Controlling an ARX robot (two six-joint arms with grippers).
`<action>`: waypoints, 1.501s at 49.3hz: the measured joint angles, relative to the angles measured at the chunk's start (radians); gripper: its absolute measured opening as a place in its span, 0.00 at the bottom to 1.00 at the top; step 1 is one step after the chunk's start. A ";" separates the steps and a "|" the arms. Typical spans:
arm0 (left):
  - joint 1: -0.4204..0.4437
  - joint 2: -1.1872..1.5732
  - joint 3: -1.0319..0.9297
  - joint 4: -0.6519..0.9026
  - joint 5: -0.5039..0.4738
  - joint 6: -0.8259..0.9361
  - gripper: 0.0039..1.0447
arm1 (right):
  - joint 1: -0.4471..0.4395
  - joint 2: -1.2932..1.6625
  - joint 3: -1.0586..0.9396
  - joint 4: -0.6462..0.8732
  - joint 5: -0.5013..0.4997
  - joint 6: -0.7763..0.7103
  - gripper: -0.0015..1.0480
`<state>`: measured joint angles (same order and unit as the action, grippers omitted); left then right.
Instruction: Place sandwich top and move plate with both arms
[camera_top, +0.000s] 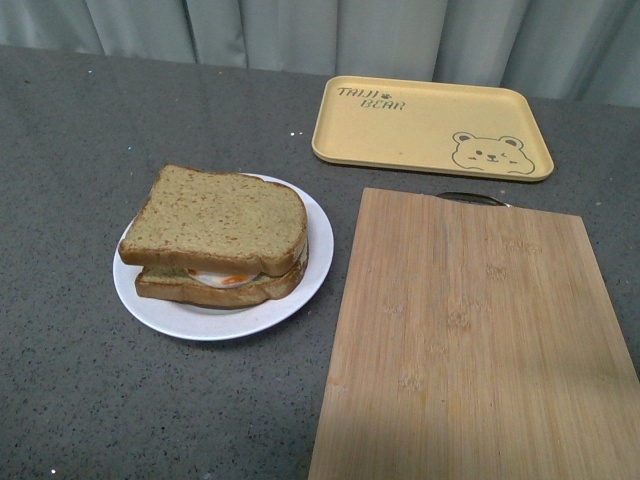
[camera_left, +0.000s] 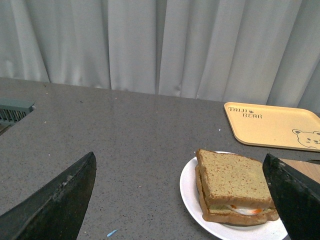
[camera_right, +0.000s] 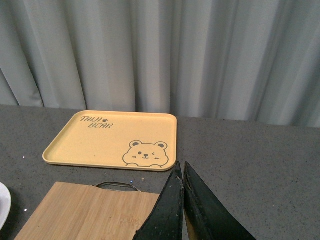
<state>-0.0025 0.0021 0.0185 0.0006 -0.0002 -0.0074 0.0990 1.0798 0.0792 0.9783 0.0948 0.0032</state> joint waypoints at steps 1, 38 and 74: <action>0.000 0.000 0.000 0.000 0.000 0.000 0.94 | -0.003 -0.017 -0.005 -0.011 -0.003 0.000 0.01; 0.000 0.000 0.000 0.000 0.000 0.000 0.94 | -0.097 -0.623 -0.075 -0.523 -0.093 0.000 0.01; 0.000 0.000 0.000 0.000 0.000 0.000 0.94 | -0.097 -0.874 -0.075 -0.769 -0.094 0.000 0.01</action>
<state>-0.0025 0.0021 0.0185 0.0006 -0.0006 -0.0074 0.0025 0.2058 0.0040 0.2096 0.0010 0.0029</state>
